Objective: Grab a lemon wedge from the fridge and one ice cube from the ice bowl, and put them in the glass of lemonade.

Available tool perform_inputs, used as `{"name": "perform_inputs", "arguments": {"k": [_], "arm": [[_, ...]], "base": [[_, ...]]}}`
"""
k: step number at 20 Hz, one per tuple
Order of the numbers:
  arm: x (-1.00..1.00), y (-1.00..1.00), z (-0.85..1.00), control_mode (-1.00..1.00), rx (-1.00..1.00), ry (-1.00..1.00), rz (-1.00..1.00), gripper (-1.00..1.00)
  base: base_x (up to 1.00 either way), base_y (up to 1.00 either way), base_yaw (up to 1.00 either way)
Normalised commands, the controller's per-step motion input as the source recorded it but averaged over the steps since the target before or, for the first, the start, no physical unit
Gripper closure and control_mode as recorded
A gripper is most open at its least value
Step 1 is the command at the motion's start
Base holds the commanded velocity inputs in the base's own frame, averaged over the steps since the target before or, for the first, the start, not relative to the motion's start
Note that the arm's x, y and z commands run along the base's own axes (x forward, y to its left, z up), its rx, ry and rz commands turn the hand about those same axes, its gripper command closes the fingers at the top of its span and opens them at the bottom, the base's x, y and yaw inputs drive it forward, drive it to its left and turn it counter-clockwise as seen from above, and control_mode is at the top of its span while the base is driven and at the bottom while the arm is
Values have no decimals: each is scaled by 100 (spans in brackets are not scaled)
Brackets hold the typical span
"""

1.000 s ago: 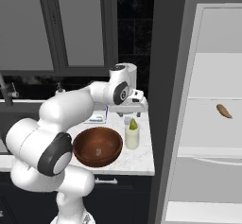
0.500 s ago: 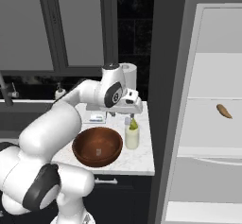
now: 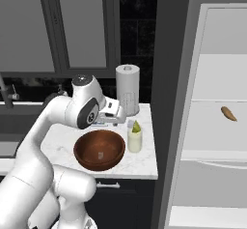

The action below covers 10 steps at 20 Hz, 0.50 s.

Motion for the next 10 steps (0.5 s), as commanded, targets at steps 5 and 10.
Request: {"name": "perform_inputs", "arguments": {"k": [5, 10], "arm": [[-82, 1, 22, -100, 6, -2, 17, -100], [-88, 27, 31, -100, -2, -4, 9, -100]], "base": [[0, 0, 0], [0, 0, 0]]}}
